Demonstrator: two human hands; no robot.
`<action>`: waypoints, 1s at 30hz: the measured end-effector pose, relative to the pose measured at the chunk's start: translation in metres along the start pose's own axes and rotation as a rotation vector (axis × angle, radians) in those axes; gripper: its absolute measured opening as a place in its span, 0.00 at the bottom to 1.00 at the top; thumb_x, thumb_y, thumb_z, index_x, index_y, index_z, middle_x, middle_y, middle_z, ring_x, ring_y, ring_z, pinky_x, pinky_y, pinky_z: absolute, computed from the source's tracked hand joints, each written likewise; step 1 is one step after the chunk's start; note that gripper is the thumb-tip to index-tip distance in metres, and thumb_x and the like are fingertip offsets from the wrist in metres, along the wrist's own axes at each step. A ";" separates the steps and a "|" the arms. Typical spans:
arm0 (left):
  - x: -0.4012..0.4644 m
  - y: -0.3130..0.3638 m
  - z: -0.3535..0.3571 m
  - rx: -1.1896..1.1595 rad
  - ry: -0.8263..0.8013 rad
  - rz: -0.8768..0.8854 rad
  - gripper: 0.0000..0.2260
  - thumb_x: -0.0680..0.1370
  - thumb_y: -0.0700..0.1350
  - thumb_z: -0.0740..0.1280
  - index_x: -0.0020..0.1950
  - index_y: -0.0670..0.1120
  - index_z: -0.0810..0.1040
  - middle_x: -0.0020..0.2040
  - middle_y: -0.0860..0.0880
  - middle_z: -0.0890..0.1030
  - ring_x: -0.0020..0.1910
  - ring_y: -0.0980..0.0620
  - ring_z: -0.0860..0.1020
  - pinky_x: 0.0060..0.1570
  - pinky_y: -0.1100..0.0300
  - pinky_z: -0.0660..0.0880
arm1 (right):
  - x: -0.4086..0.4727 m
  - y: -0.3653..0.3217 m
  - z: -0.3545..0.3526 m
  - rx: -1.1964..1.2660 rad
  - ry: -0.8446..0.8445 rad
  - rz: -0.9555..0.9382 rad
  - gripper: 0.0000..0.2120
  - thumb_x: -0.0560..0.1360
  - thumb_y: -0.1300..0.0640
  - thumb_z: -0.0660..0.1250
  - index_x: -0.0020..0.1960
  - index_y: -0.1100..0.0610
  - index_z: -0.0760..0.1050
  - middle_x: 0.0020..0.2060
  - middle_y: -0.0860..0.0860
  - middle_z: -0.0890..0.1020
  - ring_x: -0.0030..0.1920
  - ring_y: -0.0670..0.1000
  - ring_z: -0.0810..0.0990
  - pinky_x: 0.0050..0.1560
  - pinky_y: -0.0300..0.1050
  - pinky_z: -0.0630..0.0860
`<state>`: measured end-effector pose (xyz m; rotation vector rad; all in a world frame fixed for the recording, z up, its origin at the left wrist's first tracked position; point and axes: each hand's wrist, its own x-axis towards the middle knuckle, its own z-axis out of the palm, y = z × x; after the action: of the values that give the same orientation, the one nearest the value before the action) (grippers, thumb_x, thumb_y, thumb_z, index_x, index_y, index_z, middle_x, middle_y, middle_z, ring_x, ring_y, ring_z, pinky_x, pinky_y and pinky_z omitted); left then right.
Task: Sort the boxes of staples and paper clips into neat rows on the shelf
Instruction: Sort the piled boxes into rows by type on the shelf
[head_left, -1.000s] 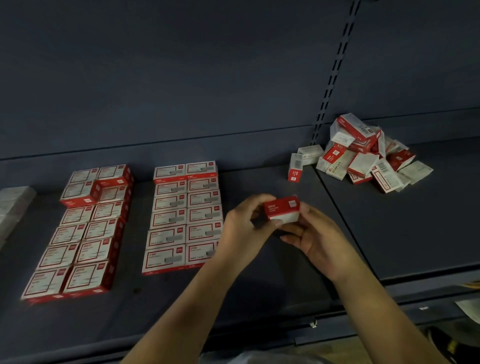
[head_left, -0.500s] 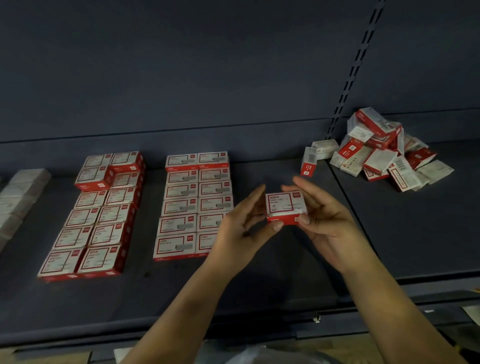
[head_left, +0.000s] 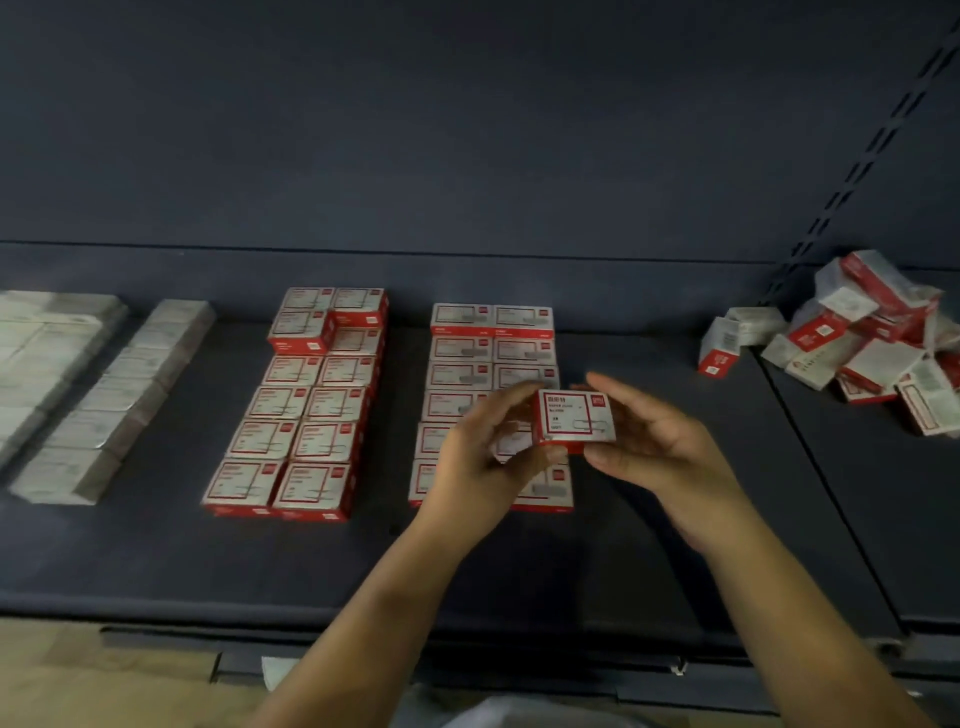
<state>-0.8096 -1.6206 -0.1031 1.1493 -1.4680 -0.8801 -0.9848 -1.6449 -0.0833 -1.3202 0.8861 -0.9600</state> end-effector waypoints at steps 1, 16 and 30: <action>0.000 -0.001 -0.011 0.038 0.009 0.006 0.20 0.70 0.47 0.70 0.62 0.50 0.73 0.56 0.48 0.79 0.57 0.52 0.78 0.56 0.52 0.76 | 0.004 -0.003 0.009 -0.151 0.016 0.000 0.29 0.63 0.62 0.74 0.62 0.52 0.73 0.53 0.48 0.82 0.55 0.44 0.79 0.52 0.39 0.77; -0.020 -0.044 -0.208 0.450 0.212 -0.049 0.18 0.75 0.41 0.69 0.64 0.47 0.74 0.62 0.52 0.75 0.61 0.52 0.73 0.59 0.52 0.73 | 0.108 0.022 0.169 -0.986 0.106 -0.168 0.21 0.70 0.57 0.72 0.61 0.59 0.74 0.56 0.53 0.75 0.57 0.52 0.73 0.55 0.43 0.69; 0.031 -0.082 -0.232 -0.269 0.028 -0.426 0.20 0.79 0.42 0.62 0.71 0.51 0.68 0.56 0.51 0.80 0.50 0.56 0.81 0.43 0.64 0.78 | 0.152 0.038 0.213 -0.803 0.445 -0.093 0.15 0.73 0.61 0.68 0.59 0.58 0.75 0.55 0.52 0.80 0.51 0.46 0.79 0.54 0.35 0.72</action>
<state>-0.5664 -1.6623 -0.1246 1.2814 -1.0550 -1.3041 -0.7288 -1.7080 -0.1068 -1.8575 1.6790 -1.0303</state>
